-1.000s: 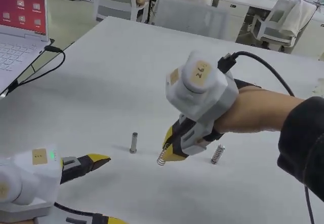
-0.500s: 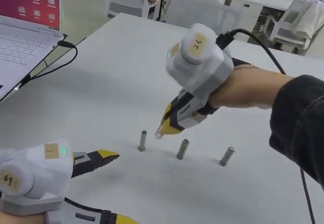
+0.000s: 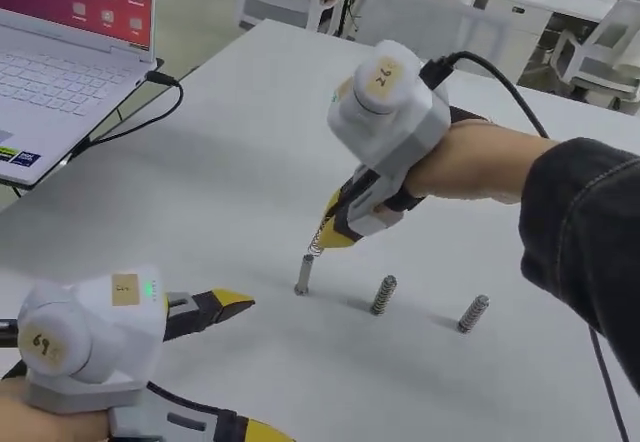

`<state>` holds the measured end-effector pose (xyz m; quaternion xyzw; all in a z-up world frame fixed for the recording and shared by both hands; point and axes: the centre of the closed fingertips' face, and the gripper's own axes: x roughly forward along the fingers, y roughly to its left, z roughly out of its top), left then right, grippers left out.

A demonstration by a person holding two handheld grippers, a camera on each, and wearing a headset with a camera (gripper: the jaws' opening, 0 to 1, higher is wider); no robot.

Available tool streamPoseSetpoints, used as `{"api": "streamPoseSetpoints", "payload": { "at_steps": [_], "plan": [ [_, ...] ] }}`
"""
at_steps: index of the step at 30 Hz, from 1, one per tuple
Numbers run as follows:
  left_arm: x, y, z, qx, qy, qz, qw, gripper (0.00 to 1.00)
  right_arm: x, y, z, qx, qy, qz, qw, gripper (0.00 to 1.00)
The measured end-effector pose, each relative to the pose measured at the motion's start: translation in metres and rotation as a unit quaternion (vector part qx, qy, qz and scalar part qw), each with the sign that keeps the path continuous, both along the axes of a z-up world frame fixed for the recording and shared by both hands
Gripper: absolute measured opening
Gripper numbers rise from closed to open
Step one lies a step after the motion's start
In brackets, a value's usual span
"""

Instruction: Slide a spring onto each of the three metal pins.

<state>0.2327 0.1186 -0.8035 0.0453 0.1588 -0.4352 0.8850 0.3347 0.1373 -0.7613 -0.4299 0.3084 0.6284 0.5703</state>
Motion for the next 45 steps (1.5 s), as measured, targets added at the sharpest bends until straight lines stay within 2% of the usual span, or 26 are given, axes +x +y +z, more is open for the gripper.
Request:
{"api": "streamPoseSetpoints", "payload": {
  "at_steps": [22, 36, 45],
  "plan": [
    [-0.001, 0.006, -0.008, -0.001, 0.009, 0.003, 1.0000, 0.80, 0.001, 0.006, -0.019, -0.020, 0.014, 0.004, 0.9997, 0.08],
    [0.000, 0.006, -0.011, -0.004, 0.013, 0.005, 0.9999, 0.79, 0.002, 0.003, -0.049, -0.055, 0.020, 0.008, 0.9983, 0.08],
    [0.000, 0.006, -0.011, -0.005, 0.014, 0.007, 0.9999, 0.78, -0.003, 0.001, -0.064, -0.064, 0.031, 0.008, 0.9974, 0.08]
  ]
}}
